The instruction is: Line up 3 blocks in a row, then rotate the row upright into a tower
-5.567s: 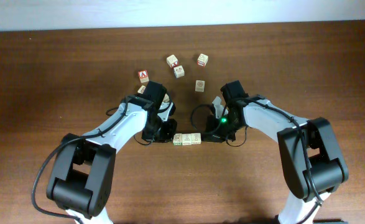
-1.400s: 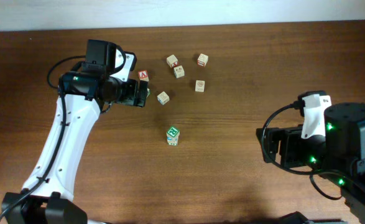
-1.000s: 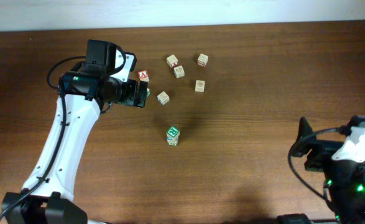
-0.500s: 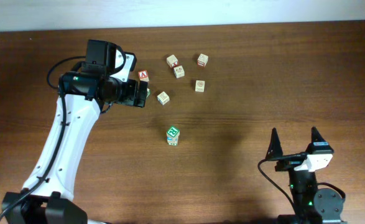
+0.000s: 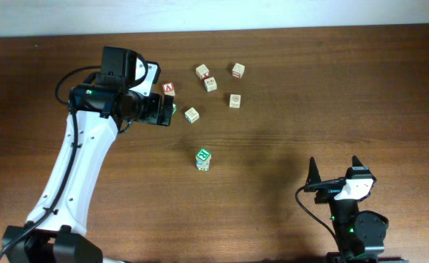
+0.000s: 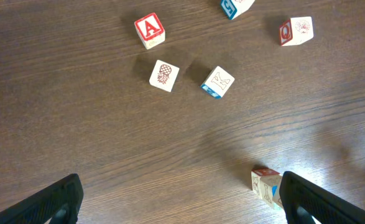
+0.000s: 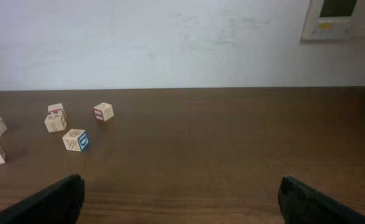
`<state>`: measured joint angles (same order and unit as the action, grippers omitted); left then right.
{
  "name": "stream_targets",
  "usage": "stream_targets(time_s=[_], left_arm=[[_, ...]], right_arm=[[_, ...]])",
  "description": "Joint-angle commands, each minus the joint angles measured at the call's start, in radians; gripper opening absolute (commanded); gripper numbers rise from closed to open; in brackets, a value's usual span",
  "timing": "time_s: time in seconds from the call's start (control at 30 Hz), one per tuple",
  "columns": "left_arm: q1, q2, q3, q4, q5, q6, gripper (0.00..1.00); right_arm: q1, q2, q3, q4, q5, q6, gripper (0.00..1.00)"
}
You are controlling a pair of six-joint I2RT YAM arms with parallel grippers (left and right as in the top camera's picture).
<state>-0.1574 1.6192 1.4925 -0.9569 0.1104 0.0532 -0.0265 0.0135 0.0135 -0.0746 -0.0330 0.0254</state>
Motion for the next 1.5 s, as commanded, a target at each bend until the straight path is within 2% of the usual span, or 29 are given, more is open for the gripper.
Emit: stream_targets(time_s=[0.0, 0.4, 0.57, 0.67, 0.77, 0.9, 1.07, 1.3, 1.47], left_arm=[[0.005, -0.011, 0.015, 0.0, -0.006, 0.005, 0.99], [0.005, -0.011, 0.015, 0.0, -0.006, 0.005, 0.99], [0.005, -0.045, 0.013, -0.03, -0.011, 0.009, 0.99], [0.005, -0.117, -0.031, 0.005, -0.063, 0.017, 0.99], [0.005, -0.269, -0.216, 0.236, -0.073, 0.025, 0.99], [0.006, -0.593, -0.625, 0.625, -0.074, 0.066, 0.99], [0.018, -1.007, -1.052, 0.908, -0.085, 0.074, 0.99], [0.042, -1.444, -1.387, 1.055, -0.146, 0.081, 0.99], [0.043, -1.555, -1.46, 1.051, -0.187, 0.133, 0.99]], right_arm=[[-0.007, -0.01, -0.008, 0.0, -0.012, -0.003, 0.99], [-0.007, -0.01, -0.008, 0.0, -0.012, -0.003, 0.99], [-0.007, -0.01, -0.008, 0.0, -0.012, -0.003, 0.99], [-0.007, -0.01, -0.008, 0.0, -0.012, -0.003, 0.99], [-0.007, -0.01, -0.008, 0.0, -0.012, -0.003, 0.98], [-0.007, -0.01, -0.008, 0.0, -0.012, -0.003, 0.99], [-0.007, -0.01, -0.008, 0.0, -0.012, -0.003, 0.98], [-0.007, -0.01, -0.008, 0.0, -0.012, -0.003, 0.99], [-0.007, -0.01, -0.008, 0.0, -0.012, -0.003, 0.99]])
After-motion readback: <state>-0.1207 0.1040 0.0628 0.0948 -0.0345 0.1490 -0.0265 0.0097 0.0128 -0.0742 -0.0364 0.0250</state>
